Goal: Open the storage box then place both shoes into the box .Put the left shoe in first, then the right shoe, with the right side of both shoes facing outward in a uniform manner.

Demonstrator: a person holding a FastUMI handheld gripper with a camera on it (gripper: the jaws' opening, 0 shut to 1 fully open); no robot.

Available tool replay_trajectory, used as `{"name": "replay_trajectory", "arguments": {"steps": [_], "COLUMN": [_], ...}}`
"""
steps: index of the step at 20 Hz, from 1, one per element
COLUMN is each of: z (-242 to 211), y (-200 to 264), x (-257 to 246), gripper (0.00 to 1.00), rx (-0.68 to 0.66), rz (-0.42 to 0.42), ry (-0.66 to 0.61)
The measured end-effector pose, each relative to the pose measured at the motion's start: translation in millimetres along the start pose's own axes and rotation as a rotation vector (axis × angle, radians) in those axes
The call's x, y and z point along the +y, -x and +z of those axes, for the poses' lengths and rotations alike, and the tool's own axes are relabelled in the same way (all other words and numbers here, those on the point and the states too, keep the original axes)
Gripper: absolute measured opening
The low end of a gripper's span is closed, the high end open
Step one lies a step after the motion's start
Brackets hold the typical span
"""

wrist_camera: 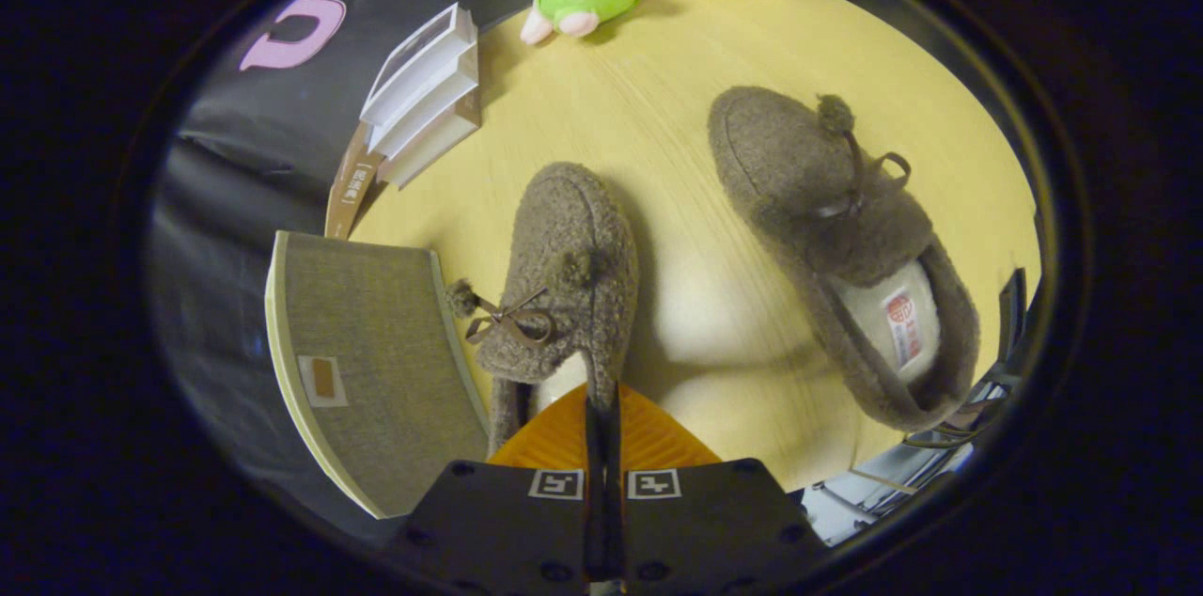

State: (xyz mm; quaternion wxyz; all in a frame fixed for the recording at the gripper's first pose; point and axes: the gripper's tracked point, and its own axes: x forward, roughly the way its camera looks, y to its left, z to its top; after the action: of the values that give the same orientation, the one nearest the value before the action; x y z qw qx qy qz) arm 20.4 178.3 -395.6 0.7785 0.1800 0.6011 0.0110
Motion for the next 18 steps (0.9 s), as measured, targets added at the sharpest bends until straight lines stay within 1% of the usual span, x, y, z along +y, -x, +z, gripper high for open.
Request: {"name": "replay_trajectory", "arguments": {"steps": [4, 9, 12, 14, 18], "z": [1, 13, 17, 12, -6], "y": [21, 63, 93, 110, 127], "x": [14, 41, 74, 104, 169], "gripper": [0.03, 0.03, 0.03, 0.03, 0.03], "rx": [-0.018, -0.083, -0.124, -0.138, -0.115], "rz": [0.082, 0.139, 0.201, 0.259, 0.37], "ry": [-0.044, -0.021, 0.015, 0.043, 0.095]}}
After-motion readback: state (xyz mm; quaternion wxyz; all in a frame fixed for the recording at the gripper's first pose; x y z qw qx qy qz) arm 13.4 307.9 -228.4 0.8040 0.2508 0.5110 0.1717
